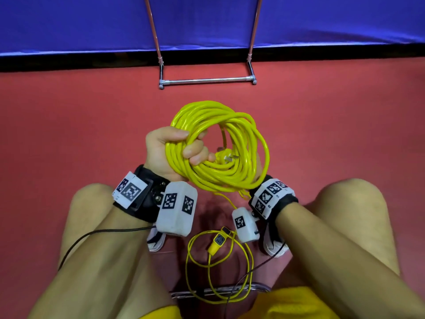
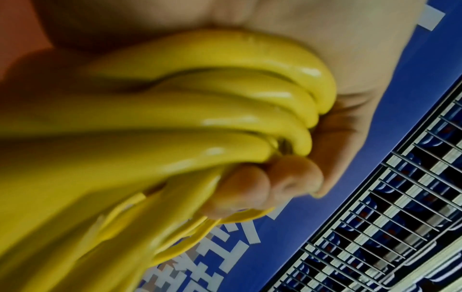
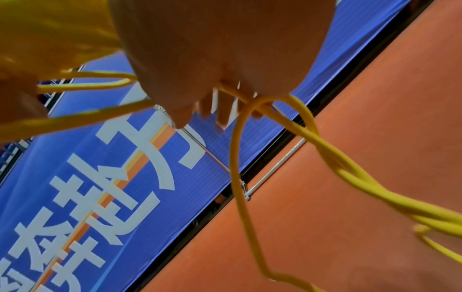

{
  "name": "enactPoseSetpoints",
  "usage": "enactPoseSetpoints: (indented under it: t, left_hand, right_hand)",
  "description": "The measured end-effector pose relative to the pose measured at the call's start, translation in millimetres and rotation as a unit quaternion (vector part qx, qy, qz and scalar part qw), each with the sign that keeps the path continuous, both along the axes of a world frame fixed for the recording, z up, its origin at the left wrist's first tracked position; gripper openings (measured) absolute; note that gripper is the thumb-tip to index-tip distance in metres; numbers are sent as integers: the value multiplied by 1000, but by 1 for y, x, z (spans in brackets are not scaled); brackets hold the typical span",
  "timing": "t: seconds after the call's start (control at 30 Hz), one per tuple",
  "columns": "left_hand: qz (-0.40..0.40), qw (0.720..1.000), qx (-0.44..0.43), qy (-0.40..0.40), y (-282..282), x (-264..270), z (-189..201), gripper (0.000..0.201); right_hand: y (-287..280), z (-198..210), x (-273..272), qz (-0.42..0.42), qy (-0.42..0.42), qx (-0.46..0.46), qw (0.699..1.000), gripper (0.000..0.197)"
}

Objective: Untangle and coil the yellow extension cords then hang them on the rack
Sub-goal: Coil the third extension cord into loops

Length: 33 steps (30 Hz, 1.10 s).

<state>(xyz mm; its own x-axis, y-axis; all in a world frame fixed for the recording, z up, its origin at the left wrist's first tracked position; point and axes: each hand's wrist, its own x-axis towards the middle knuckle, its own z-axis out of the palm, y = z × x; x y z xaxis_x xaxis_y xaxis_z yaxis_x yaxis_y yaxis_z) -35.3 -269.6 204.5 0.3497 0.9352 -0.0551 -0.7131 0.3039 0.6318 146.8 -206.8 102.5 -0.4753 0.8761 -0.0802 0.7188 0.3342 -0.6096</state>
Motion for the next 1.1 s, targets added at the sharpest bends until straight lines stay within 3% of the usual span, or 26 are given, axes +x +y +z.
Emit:
enactPoseSetpoints:
  t: [0.1, 0.17, 0.3, 0.37, 0.5, 0.7, 0.8, 0.93, 1.0, 1.1]
  left_hand:
    - [16, 1000, -2, -7, -3, 3, 3, 38]
    - [77, 996, -27, -24, -1, 3, 6, 35]
    - [198, 973, -77, -87, 7, 5, 9, 25]
    - [214, 967, -75, -112, 11, 6, 9, 23]
    - [222, 963, -75, -131, 18, 10, 5, 19]
    - [267, 957, -42, -100, 30, 3, 3, 16]
    - [320, 947, -29, -13, 36, -2, -5, 21]
    - [414, 895, 11, 167, 41, 0, -23, 18]
    - [431, 862, 34, 265, 43, -6, -28, 22]
    - [404, 779, 70, 474, 42, -18, -34, 23]
  right_hand:
    - [-5, 2, 1, 14, -23, 1, 1000, 33]
    - [-8, -4, -3, -54, 0, 27, 998, 20]
    - [-9, -11, 8, -99, 2, 43, 994, 7]
    - [-12, -8, 17, -97, 36, 52, 993, 16]
    - [-16, -10, 29, -91, 19, 43, 995, 35]
    - [-22, -5, 41, -85, -102, -7, 991, 17]
    - [-22, 2, 43, -36, -147, -6, 988, 38]
    - [-31, 7, 46, 30, -148, 7, 988, 65]
    - [-35, 6, 47, 72, -55, 16, 996, 64]
    - [-39, 17, 46, 119, 140, -27, 983, 52]
